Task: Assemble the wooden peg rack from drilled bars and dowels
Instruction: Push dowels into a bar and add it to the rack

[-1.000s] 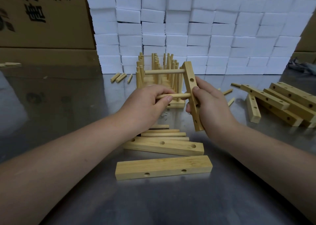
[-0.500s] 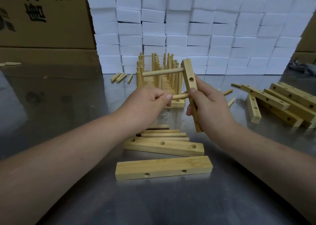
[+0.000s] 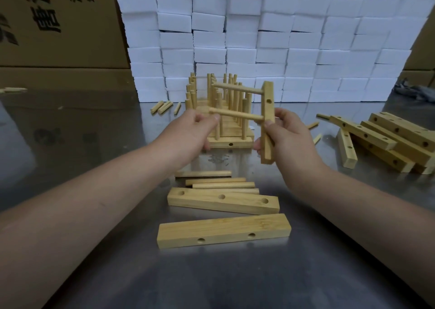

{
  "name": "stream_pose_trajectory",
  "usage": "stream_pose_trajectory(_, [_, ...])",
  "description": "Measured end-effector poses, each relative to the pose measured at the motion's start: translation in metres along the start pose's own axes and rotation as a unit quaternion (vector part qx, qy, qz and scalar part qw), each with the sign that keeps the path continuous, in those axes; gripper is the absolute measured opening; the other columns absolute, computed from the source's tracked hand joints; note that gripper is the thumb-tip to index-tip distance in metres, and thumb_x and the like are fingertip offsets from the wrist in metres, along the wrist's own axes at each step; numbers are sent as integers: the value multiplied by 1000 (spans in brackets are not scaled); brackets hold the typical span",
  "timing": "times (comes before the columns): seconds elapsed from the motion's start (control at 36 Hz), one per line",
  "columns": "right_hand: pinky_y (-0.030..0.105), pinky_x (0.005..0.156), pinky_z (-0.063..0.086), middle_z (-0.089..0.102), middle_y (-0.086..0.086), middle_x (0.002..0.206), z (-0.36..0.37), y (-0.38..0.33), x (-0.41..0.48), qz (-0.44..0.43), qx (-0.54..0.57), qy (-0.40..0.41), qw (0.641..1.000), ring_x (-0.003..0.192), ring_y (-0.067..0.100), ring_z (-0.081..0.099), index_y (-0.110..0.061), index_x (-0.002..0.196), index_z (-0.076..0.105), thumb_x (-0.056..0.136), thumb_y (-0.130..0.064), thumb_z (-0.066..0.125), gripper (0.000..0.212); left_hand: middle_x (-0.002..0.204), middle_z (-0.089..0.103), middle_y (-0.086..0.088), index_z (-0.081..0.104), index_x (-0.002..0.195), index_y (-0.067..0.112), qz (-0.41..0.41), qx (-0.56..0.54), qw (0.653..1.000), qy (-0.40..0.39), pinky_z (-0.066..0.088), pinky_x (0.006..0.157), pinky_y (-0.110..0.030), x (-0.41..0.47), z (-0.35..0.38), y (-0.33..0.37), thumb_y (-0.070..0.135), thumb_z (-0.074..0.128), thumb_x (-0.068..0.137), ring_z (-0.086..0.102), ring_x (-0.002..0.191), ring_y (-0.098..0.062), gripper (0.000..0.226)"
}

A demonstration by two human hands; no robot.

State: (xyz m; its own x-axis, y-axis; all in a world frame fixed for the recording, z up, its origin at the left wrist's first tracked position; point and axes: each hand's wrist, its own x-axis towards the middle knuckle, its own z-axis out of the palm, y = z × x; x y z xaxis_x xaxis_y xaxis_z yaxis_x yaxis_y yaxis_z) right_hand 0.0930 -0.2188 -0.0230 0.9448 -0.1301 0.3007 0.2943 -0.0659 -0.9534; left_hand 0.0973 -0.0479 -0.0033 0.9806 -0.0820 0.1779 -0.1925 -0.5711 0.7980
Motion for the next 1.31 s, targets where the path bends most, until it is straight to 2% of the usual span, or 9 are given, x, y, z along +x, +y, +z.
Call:
stream_pose_trajectory(0.14, [20, 53, 51, 64, -9, 53, -7, 3, 9, 25, 33, 60, 997, 53, 5, 61, -17, 127, 50, 100, -20, 39, 30, 91, 68, 5, 70, 89, 27, -9, 248, 958, -140, 50, 72, -27, -2, -1, 2, 43, 57, 83, 59, 83, -9, 22])
stream_pose_trajectory(0.25, [20, 55, 50, 65, -13, 55, -3, 3, 7, 27, 59, 62, 996, 53, 5, 61, -21, 123, 54, 100, -19, 38, 28, 85, 65, 16, 69, 86, 33, 4, 298, 934, -198, 42, 58, -18, -5, -3, 5, 42, 62, 84, 57, 78, -2, 12])
stream_pose_trajectory(0.47, [17, 58, 52, 65, -14, 57, -1, 2, 4, 15, 58, 50, 997, 56, 4, 61, -21, 132, 50, 99, -17, 38, 35, 83, 62, 16, 64, 80, 34, 47, 271, 938, -210, 39, 59, -14, -5, 0, 1, 32, 59, 89, 56, 77, -1, 10])
stream_pose_trajectory(0.64, [14, 55, 51, 63, -7, 70, 1, -2, 1, 7, 58, 53, 997, 55, 3, 61, -36, 97, 56, 99, -16, 38, 27, 78, 61, 12, 56, 80, 34, 99, 162, 974, -120, 43, 54, -18, -8, 11, 3, 32, 55, 90, 57, 67, -4, 11])
stream_pose_trajectory(0.69, [14, 52, 49, 63, -5, 76, 2, -3, -1, 4, 57, 51, 997, 55, 3, 61, -34, 106, 57, 99, -16, 38, 26, 75, 65, 13, 56, 78, 33, 105, 76, 988, -88, 51, 64, -23, -9, 14, 6, 28, 55, 91, 60, 65, -1, 13])
stream_pose_trajectory(0.78, [14, 49, 47, 61, 2, 93, 3, -3, -2, 1, 49, 40, 998, 56, 3, 60, -23, 123, 57, 99, -16, 37, 31, 69, 62, 12, 57, 73, 34, 143, 58, 987, -52, 40, 51, -10, -13, 16, 9, 28, 56, 90, 49, 53, 7, 18])
stream_pose_trajectory(0.97, [27, 62, 48, 54, -8, 70, 5, -5, -5, -24, 39, 29, 999, 63, 10, 56, -33, 92, 64, 99, -13, 37, 35, 64, 51, 41, 56, 71, 45, 184, 54, 980, -45, 35, 51, -4, -15, 18, 12, 17, 61, 86, 47, 59, 11, 32])
stream_pose_trajectory(1.14, [15, 59, 52, 62, 1, 71, 4, -5, -3, -7, 56, 41, 998, 60, 6, 61, -25, 115, 60, 98, -13, 36, 31, 77, 53, 42, 57, 80, 55, 191, 37, 978, -74, 37, 61, 0, -18, 16, 13, 11, 60, 87, 49, 73, 15, 44])
stream_pose_trajectory(1.31, [33, 74, 51, 62, -2, 76, 5, -7, -3, -16, 55, 52, 997, 65, 9, 60, -36, 83, 61, 97, -12, 36, 38, 77, 59, 25, 66, 101, 36, 209, 33, 976, -50, 42, 70, -6, -16, 18, 9, 11, 63, 85, 53, 76, 7, 29])
